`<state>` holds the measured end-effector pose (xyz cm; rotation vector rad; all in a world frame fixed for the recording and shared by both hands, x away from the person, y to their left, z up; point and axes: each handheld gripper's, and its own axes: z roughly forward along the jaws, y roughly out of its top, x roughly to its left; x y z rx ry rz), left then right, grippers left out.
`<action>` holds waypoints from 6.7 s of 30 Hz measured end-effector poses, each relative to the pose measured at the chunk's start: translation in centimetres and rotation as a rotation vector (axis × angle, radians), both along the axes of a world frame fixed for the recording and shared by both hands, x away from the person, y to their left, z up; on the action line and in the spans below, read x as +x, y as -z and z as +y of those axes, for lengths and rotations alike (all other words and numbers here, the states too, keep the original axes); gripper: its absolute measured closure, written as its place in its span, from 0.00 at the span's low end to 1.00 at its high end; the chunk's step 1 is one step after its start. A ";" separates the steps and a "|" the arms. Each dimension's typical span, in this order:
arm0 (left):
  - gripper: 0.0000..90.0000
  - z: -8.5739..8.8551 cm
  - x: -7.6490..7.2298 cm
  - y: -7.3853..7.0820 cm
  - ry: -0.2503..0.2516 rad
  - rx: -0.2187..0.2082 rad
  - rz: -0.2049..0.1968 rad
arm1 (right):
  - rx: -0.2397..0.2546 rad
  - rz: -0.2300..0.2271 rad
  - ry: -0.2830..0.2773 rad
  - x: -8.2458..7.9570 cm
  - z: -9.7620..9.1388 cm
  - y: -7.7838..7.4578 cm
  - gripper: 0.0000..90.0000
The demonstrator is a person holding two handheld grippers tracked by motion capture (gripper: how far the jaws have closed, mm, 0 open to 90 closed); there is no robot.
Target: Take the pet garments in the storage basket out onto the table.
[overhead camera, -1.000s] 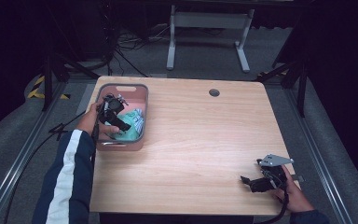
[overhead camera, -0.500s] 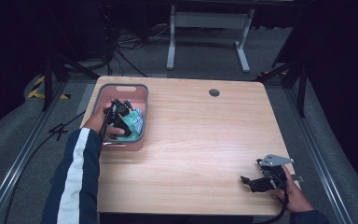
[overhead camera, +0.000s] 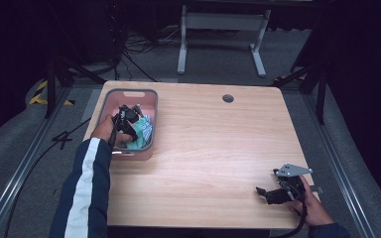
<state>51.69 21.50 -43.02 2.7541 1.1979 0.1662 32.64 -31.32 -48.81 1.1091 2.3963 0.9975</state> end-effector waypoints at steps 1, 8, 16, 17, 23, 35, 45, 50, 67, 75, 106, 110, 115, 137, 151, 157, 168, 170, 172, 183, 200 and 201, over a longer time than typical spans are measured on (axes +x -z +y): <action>0.75 -0.1 0.0 -0.1 0.008 0.012 -0.005 | 0.000 0.000 0.000 0.0 0.0 0.0 0.01; 0.81 -0.2 -0.5 -0.8 0.005 -0.002 -0.051 | 0.001 0.000 0.001 0.0 0.0 0.0 0.01; 0.83 1.1 -2.0 -3.3 -0.042 -0.108 -0.215 | 0.000 0.000 0.000 0.0 0.0 0.0 0.01; 0.83 1.1 -2.0 -3.3 -0.042 -0.108 -0.215 | 0.000 0.000 0.000 0.0 0.0 0.0 0.01; 0.83 2.4 -3.3 -4.9 -0.072 -0.186 -0.293 | 0.000 0.000 0.000 0.0 0.0 0.0 0.01; 0.83 3.9 -5.9 -7.7 -0.077 -0.251 -0.439 | 0.001 0.000 0.000 0.0 0.0 0.0 0.01; 0.83 3.3 -8.3 -11.2 -0.025 -0.324 -0.538 | 0.000 0.000 0.000 0.0 0.0 0.0 0.01; 0.83 1.7 -9.3 -12.8 0.034 -0.346 -0.559 | 0.001 0.000 0.001 0.0 0.0 0.0 0.01; 0.83 -6.5 -11.2 -13.1 0.263 -0.361 -0.550 | 0.000 0.000 0.000 0.0 0.0 0.0 0.01; 0.83 -10.4 -11.5 -11.6 0.344 -0.349 -0.510 | 0.001 0.001 -0.001 0.0 0.0 0.0 0.01; 0.82 -17.6 -8.7 -0.6 0.347 -0.291 -0.300 | 0.000 0.000 -0.001 0.0 0.0 0.0 0.01; 0.79 -18.3 -8.6 0.6 0.346 -0.286 -0.280 | 0.001 0.000 -0.001 0.0 0.0 0.0 0.01; 0.71 -18.3 -8.6 1.1 0.351 -0.290 -0.259 | 0.001 0.000 -0.001 0.0 0.0 0.0 0.01; 0.26 -17.4 -10.6 -2.1 0.373 -0.301 -0.356 | 0.001 0.000 0.000 0.0 0.0 0.0 0.01; 0.24 -15.7 -12.6 -3.9 0.421 -0.286 -0.387 | 0.000 0.000 0.000 0.0 0.0 0.0 0.01; 0.24 -14.9 -13.7 -4.1 0.443 -0.262 -0.390 | 0.000 0.000 0.000 0.0 0.0 0.0 0.01; 0.24 -12.7 -15.3 -3.6 0.492 -0.205 -0.387 | 0.000 0.000 0.000 0.0 0.0 0.0 0.01; 0.23 -12.2 -15.5 -3.4 0.510 -0.192 -0.385 | 0.001 0.000 0.000 0.0 0.0 0.0 0.01; 0.23 -11.6 -15.9 -3.0 0.518 -0.182 -0.380 | 0.001 0.000 0.000 0.0 0.0 0.0 0.01; 0.22 -8.7 -17.2 -1.7 0.511 -0.124 -0.366 | 0.001 0.000 0.001 0.0 0.0 0.0 0.01; 0.22 -3.4 -18.2 0.3 0.440 -0.066 -0.341 | 0.001 0.000 0.002 0.0 0.0 0.0 0.01; 0.22 -3.1 -18.3 0.4 0.436 -0.068 -0.348 | 0.001 0.000 0.002 0.0 0.0 0.0 0.01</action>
